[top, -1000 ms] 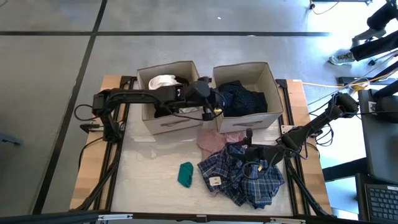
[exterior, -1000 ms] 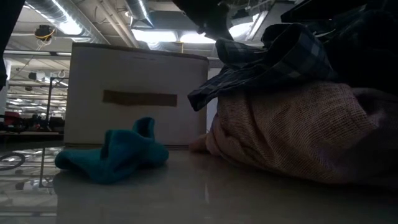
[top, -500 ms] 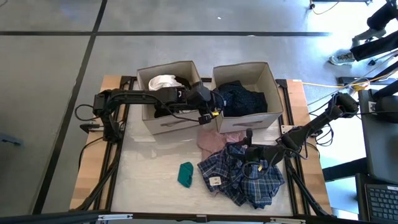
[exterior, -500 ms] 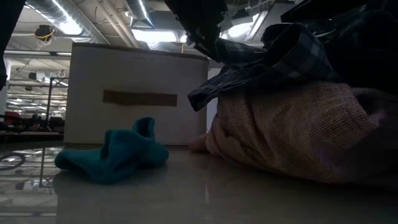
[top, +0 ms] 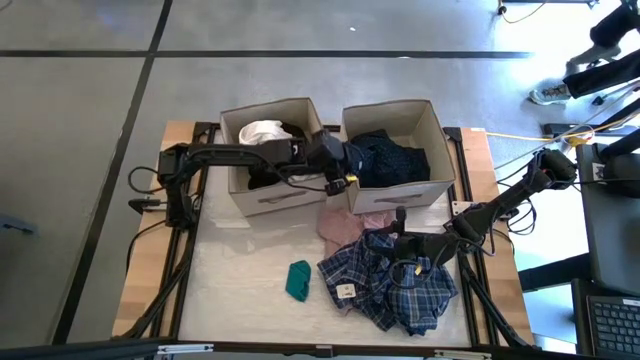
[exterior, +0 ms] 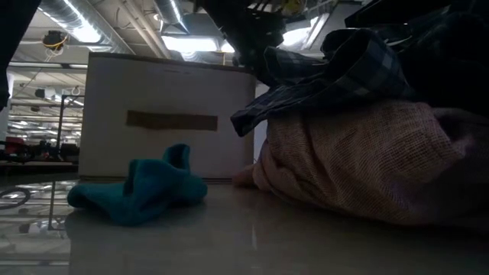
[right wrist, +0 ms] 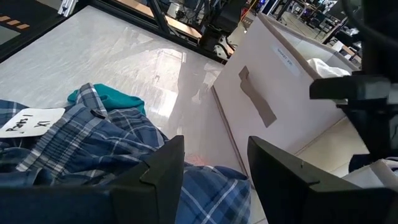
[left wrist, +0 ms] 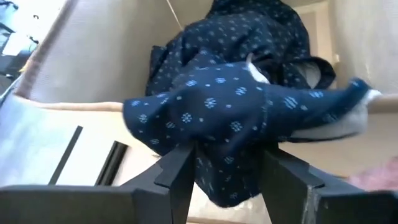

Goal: Sort clothes
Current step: Put the blue polo shirt into the right laundry organizer

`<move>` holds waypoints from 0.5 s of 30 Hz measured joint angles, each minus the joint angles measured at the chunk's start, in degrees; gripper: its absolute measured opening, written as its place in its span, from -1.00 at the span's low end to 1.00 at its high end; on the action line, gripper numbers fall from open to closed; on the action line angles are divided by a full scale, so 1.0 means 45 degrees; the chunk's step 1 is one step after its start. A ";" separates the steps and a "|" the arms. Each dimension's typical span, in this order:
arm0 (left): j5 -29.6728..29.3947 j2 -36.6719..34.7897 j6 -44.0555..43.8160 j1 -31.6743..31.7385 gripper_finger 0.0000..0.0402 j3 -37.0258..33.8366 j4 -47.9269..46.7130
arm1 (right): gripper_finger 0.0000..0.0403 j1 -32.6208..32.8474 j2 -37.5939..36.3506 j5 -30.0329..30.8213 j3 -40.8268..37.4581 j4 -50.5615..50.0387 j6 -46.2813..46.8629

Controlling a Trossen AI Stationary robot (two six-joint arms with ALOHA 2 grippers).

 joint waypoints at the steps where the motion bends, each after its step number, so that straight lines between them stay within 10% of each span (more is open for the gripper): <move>1: -0.0003 0.0000 0.0008 0.0031 -0.27 0.0000 0.0097 | -0.11 -0.0002 0.0000 0.0000 0.0000 -0.0016 0.0000; 15: -0.2001 -0.0029 0.2283 -0.0459 -0.97 0.0099 0.0166 | -0.11 0.0003 0.0000 0.0000 -0.0002 -0.0004 0.0000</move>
